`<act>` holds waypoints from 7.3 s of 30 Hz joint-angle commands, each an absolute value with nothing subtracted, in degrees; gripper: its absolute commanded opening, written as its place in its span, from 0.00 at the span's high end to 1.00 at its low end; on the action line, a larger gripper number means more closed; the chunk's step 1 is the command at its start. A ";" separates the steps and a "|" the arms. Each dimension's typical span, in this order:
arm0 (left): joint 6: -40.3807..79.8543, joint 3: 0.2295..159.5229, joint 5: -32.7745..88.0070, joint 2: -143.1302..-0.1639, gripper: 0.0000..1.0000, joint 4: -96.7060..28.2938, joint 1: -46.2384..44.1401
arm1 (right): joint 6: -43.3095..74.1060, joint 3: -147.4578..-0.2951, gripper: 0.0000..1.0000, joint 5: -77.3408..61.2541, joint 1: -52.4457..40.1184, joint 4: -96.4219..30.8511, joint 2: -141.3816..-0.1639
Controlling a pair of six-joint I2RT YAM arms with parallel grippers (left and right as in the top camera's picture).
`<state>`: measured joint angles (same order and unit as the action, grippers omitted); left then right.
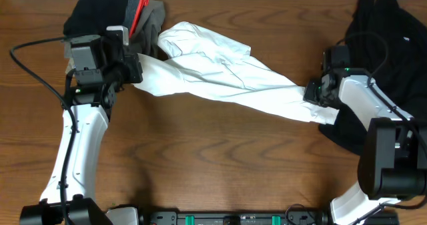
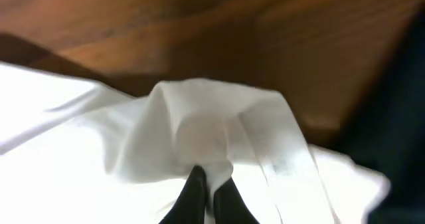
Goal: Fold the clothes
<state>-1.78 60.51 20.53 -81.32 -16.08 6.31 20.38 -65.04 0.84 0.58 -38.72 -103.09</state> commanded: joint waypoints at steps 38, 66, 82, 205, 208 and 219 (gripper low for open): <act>0.95 82.65 25.15 -56.14 0.94 -13.82 7.05 | 9.13 -95.31 0.99 -1.52 9.21 -42.50 -67.70; 21.89 86.61 36.95 -83.05 0.94 13.74 6.90 | 8.58 -96.12 0.99 -6.48 10.46 -16.19 -89.82; -0.23 86.50 23.70 -83.29 0.94 -45.60 6.90 | 8.03 -94.37 0.99 -8.47 10.96 -54.98 -91.20; -15.59 98.54 25.06 -124.42 0.19 -53.15 -41.63 | 1.61 -111.68 0.99 -5.82 13.23 -59.37 -84.03; -15.46 98.28 18.83 -124.42 0.19 -52.05 -43.20 | 1.61 -111.68 0.99 -5.85 13.23 -59.40 -84.03; -12.86 96.51 16.58 -124.42 0.50 -46.59 -44.40 | 1.17 -111.68 0.99 -5.82 13.23 -59.51 -84.03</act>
<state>-13.69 97.01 18.06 -124.11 -46.44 -44.42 2.28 -111.35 -5.96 12.80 -59.35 -84.09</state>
